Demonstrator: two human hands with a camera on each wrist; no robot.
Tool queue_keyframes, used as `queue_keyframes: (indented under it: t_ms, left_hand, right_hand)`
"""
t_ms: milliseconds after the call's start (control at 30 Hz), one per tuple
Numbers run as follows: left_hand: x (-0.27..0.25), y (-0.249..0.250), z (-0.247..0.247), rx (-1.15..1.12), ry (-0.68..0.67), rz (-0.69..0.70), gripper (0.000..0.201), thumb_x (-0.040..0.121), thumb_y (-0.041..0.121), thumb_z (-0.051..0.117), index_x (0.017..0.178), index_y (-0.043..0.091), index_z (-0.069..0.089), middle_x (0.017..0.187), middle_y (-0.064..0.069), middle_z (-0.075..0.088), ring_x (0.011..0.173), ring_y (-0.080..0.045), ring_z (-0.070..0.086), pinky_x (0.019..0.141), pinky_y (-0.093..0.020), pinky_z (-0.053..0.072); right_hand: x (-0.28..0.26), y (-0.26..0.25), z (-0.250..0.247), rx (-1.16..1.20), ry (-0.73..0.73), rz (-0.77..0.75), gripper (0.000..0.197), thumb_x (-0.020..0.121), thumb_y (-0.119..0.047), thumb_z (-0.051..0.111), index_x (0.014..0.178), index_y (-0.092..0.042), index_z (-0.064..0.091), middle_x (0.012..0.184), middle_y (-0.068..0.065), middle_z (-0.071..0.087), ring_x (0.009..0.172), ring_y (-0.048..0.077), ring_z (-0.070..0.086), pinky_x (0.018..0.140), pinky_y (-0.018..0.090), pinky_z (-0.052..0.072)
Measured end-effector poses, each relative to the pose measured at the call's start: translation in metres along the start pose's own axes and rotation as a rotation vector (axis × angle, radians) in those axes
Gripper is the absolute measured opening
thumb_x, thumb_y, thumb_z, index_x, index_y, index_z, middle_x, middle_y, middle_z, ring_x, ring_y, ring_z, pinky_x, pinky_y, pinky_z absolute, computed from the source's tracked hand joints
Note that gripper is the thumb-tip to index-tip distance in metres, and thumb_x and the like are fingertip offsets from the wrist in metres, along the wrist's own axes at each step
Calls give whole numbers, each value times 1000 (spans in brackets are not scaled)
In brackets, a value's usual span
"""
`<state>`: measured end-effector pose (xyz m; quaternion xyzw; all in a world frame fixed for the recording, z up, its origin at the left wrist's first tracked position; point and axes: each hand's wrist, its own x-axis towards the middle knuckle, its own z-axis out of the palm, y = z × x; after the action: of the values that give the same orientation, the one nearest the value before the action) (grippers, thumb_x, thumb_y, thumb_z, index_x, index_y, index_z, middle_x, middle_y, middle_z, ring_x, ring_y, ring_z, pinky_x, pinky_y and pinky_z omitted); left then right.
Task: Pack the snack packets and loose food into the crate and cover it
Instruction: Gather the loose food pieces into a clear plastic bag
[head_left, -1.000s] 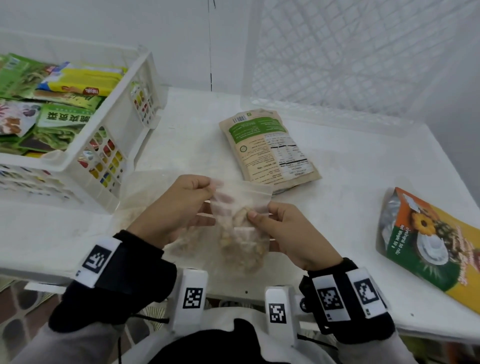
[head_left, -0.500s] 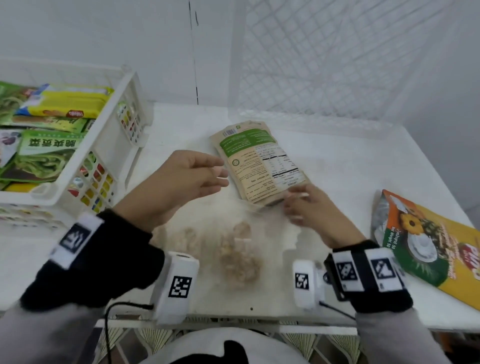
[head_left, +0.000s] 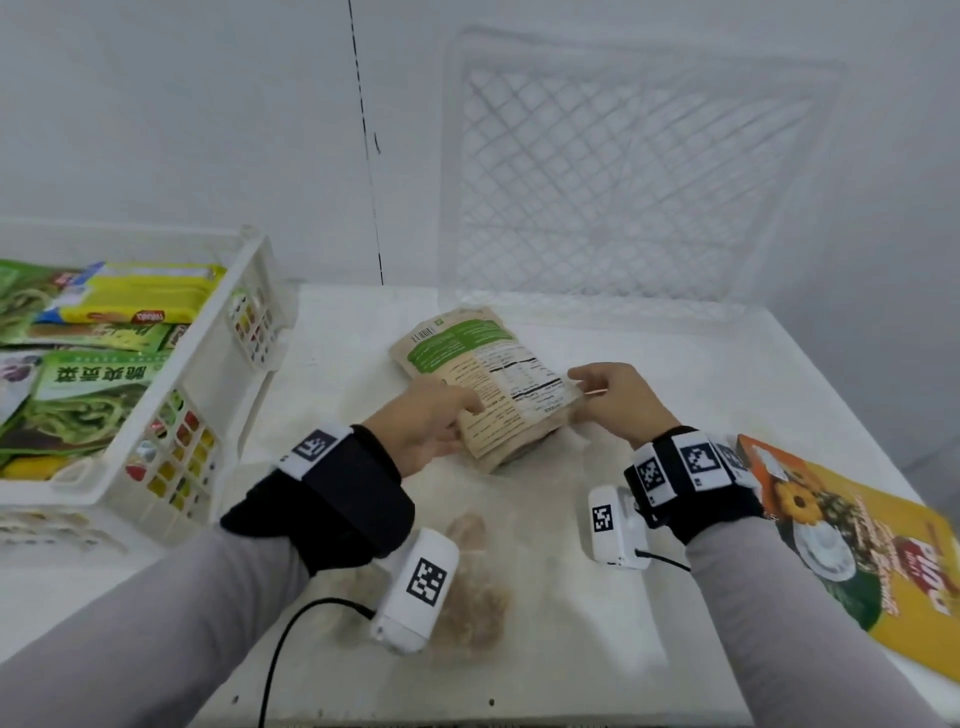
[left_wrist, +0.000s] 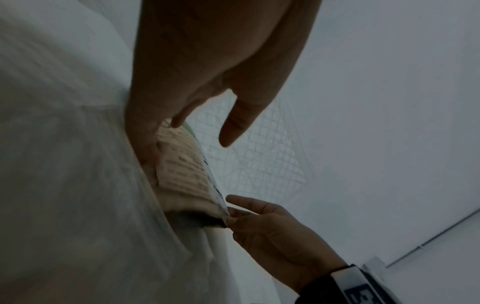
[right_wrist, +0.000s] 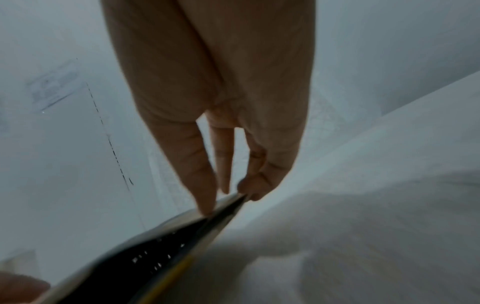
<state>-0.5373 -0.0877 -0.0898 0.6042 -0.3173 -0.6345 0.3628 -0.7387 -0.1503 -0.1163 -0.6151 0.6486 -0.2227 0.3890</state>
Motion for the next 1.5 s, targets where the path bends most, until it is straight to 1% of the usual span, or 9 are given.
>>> queue_keyframes:
  t_ms: [67,233,400,567,667,867,1067,1267,1500]
  left_hand:
    - [-1,6,-8,-16,144,88,18,85,-1,52,94,14,51,84,-2,56,70,-15,51,59,-23,38]
    - [-13,24,-42,-42,287,357,14,84,0,55,83,13,59,69,2,51,66,-11,45,64,-24,37]
    - [-18,21,-70,307,404,535,33,90,21,57,122,13,57,114,-4,61,104,-18,56,95,-31,43]
    - [-35,7,-77,475,371,907,29,88,9,55,104,29,40,95,-3,60,92,-25,57,81,-36,42]
    - [-42,6,-85,662,451,1055,19,85,5,52,95,21,50,96,-4,54,92,-18,50,84,-25,38]
    - [-51,7,-97,704,388,1035,48,71,3,49,116,7,64,117,-2,58,106,-10,52,97,-6,32]
    - [-58,2,-105,705,410,997,54,68,7,49,120,5,62,125,-10,59,114,-10,50,99,-4,30]
    - [-65,2,-113,751,439,982,59,66,13,49,123,5,59,129,-11,57,117,-16,51,97,-9,29]
    - [-76,4,-115,759,365,975,64,66,13,46,129,8,55,134,-7,53,121,-10,46,93,6,21]
  right_hand:
    - [-5,-14,-3,149,-42,-48,46,71,11,68,115,-3,63,110,15,66,99,23,61,89,30,49]
    - [-20,-57,-5,269,-61,-229,36,76,-11,76,110,-8,67,95,-1,69,82,5,62,65,7,44]
    - [-31,-88,15,25,186,-392,24,84,-33,67,79,-10,74,76,10,70,67,11,56,60,18,41]
    - [-39,-102,36,-1,203,-440,47,88,-39,61,70,3,68,63,12,68,48,-3,55,48,8,39]
    - [-43,-105,42,58,82,-398,39,91,-32,59,69,-1,68,67,11,70,61,2,67,59,24,51]
    - [-59,-96,42,296,-196,-370,28,90,-29,61,108,-9,68,91,7,73,81,15,72,68,24,56]
    - [-81,-67,45,-197,-430,-217,105,63,-40,81,148,-21,22,134,0,52,107,14,61,97,34,48]
    - [-107,-43,73,-723,-683,-301,114,65,-44,81,150,-26,8,149,-2,29,133,16,33,106,27,32]
    - [-111,-44,96,-866,-584,-261,94,56,-45,82,132,-14,35,120,2,38,109,20,43,84,34,50]
